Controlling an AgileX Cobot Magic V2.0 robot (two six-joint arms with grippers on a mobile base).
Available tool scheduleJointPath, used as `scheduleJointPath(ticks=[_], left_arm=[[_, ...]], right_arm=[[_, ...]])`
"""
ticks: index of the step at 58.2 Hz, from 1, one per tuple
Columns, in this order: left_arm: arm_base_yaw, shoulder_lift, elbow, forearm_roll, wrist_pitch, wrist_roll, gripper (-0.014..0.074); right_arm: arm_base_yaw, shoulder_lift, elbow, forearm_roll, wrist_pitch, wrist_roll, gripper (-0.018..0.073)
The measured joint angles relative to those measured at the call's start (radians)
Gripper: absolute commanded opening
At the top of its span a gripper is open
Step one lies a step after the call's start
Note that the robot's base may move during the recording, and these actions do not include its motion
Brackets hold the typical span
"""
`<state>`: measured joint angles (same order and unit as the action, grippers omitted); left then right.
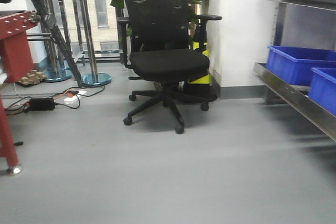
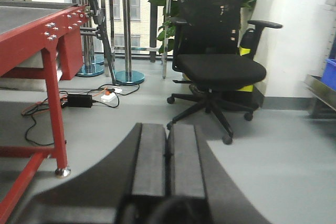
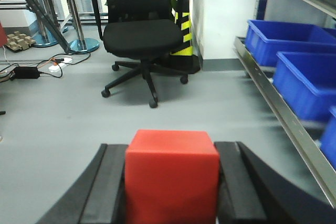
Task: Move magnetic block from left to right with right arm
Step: 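Drive the base past the red table toward the black chair, then turn the base and drive to the carpeted area with cardboard boxes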
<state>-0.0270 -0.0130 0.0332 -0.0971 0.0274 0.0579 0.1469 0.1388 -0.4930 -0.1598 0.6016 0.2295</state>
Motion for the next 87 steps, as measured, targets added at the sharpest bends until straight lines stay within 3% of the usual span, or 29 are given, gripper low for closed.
scheduleJointPath(ticks=[87], left_arm=[[0.0,0.0,0.0,0.0,0.0,0.0,-0.0126]], right_arm=[[0.0,0.0,0.0,-0.002,0.0,0.0,0.0224]])
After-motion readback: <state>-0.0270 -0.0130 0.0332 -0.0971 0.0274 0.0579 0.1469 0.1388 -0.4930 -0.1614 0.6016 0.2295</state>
